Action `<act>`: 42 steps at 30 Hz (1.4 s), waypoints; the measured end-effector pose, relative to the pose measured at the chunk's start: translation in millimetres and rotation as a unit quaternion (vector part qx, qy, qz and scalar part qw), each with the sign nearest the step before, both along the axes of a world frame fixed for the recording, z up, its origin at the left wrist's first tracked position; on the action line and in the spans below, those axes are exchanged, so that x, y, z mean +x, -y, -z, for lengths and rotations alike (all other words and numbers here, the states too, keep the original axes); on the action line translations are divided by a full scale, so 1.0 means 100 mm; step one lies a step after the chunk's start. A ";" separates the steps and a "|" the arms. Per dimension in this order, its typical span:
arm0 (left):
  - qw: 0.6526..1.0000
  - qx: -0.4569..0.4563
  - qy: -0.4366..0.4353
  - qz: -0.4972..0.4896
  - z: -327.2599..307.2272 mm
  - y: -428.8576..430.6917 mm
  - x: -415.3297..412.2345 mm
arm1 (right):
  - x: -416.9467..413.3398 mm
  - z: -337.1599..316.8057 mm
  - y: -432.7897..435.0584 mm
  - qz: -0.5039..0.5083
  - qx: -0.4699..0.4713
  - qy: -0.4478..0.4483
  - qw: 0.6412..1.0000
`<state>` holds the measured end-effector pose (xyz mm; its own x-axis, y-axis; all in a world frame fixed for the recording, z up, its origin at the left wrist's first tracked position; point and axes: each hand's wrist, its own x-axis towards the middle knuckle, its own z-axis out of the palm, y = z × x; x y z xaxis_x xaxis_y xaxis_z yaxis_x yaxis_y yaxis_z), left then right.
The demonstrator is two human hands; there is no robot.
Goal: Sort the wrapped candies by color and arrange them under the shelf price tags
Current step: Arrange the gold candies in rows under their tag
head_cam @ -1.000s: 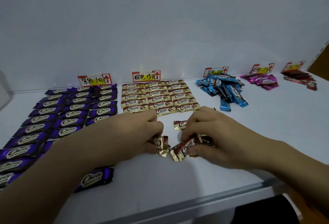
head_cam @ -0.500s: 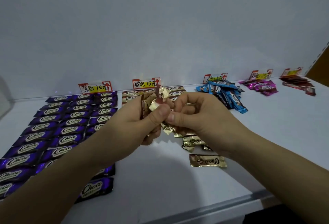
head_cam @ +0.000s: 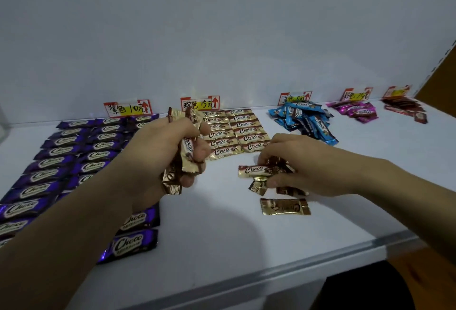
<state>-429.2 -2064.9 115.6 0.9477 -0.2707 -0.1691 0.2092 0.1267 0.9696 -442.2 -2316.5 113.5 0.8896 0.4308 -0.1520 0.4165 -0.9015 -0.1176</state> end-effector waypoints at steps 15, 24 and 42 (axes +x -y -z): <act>0.994 0.011 0.097 0.054 -0.05 0.34 -0.09 | -0.21 -0.19 -0.23 0.049 0.478 -0.073 0.874; 0.982 -0.003 0.187 -0.042 -0.03 0.60 -0.23 | -0.20 -0.28 -0.35 0.132 0.615 -0.233 0.741; 0.976 -0.180 0.062 -0.100 -0.11 -0.63 0.18 | 0.02 0.09 -0.96 0.138 0.343 -0.121 0.921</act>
<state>-410.7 -2001.8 126.8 0.9949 -0.0981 0.0219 0.0293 0.4913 0.8705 -439.8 -2220.2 104.4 0.9552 0.2626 -0.1365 0.0700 -0.6485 -0.7580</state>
